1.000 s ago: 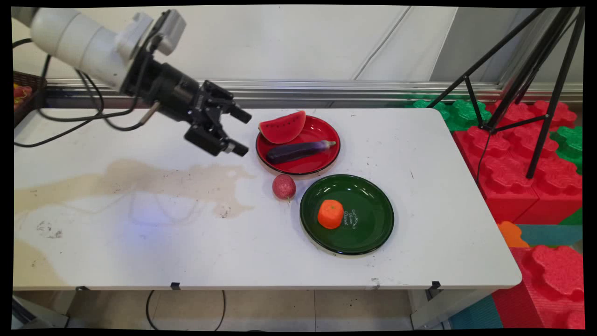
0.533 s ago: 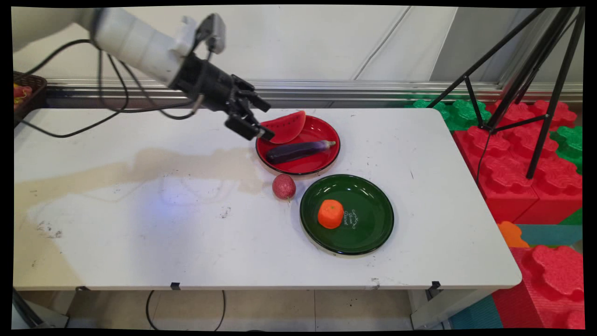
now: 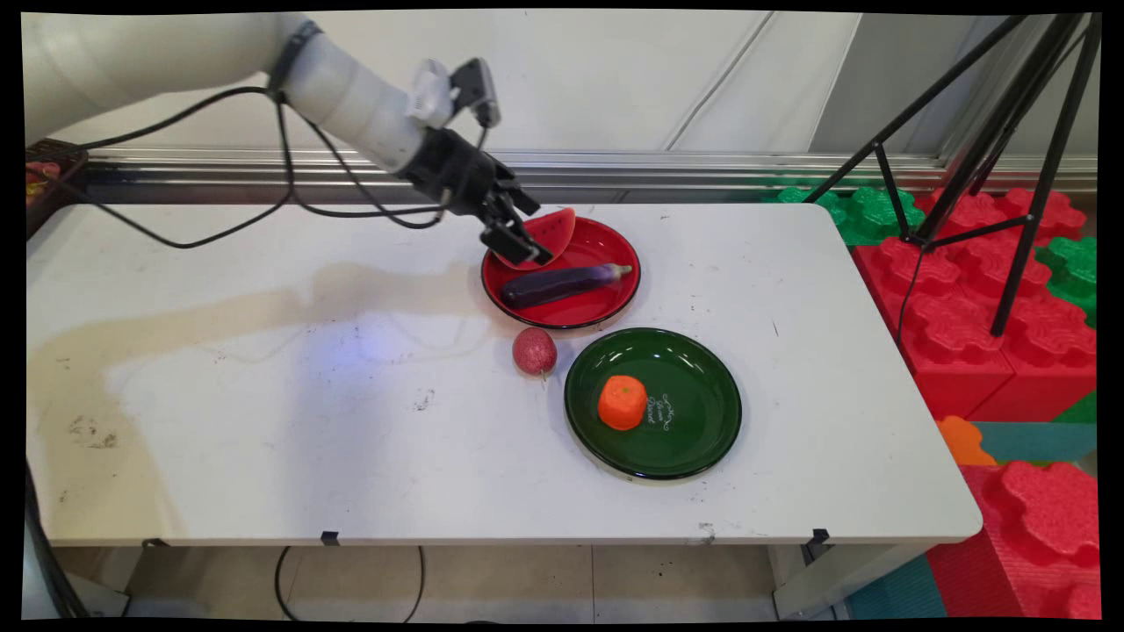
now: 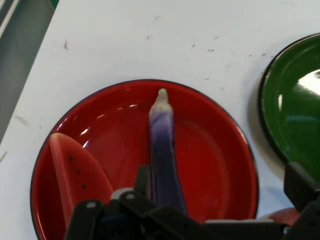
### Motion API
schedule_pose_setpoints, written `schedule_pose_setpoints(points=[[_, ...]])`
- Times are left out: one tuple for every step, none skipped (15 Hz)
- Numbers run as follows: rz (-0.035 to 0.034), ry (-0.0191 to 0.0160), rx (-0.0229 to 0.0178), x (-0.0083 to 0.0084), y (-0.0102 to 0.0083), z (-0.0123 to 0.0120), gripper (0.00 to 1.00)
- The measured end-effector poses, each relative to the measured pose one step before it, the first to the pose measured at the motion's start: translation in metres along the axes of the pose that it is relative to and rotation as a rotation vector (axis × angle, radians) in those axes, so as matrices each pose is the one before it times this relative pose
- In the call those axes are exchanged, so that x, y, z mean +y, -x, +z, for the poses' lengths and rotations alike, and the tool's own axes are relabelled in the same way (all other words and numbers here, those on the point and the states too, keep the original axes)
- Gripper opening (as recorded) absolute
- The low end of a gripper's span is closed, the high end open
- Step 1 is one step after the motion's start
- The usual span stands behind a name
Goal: Pick up the eggplant from the red plate
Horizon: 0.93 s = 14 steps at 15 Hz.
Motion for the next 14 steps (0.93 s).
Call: schedule_pose_setpoints(points=[[0.00181, -0.0044, -0.01426, -0.00283, -0.00196, 0.00905, 1.0], [0.0028, -0.00393, -0.01745, -0.0029, -0.00242, 0.01038, 1.0], [0.00171, -0.00345, -0.01569, -0.0024, -0.00175, 0.0085, 1.0], [0.00144, -0.00254, -0.01287, -0.00177, -0.00139, 0.00682, 1.0], [0.00339, -0.00245, -0.02225, -0.00302, -0.00312, 0.01221, 1.0], [0.01009, 0.00077, -0.02484, -0.00277, -0.00257, 0.01237, 1.0], [0.00578, 0.00122, -0.01479, -0.00172, -0.00127, 0.00686, 1.0], [0.00458, 0.0009, -0.00976, -0.00118, -0.00095, 0.00451, 1.0], [0.00602, 0.00073, -0.01456, -0.002, -0.00052, 0.00598, 1.0], [0.00369, 0.00027, -0.00945, -0.00125, 0.0, 0.00354, 1.0], [0.00638, 0.00129, -0.0158, -0.00214, -0.00014, 0.00611, 1.0], [0.00336, 0.00169, -0.0085, -0.00103, -0.0001, 0.00341, 1.0], [0.00518, 0.00323, -0.01443, -0.00153, 0.00022, 0.00555, 1.0], [0.00497, 0.00382, -0.01366, -0.00126, 0.00006, 0.00542, 1.0]])
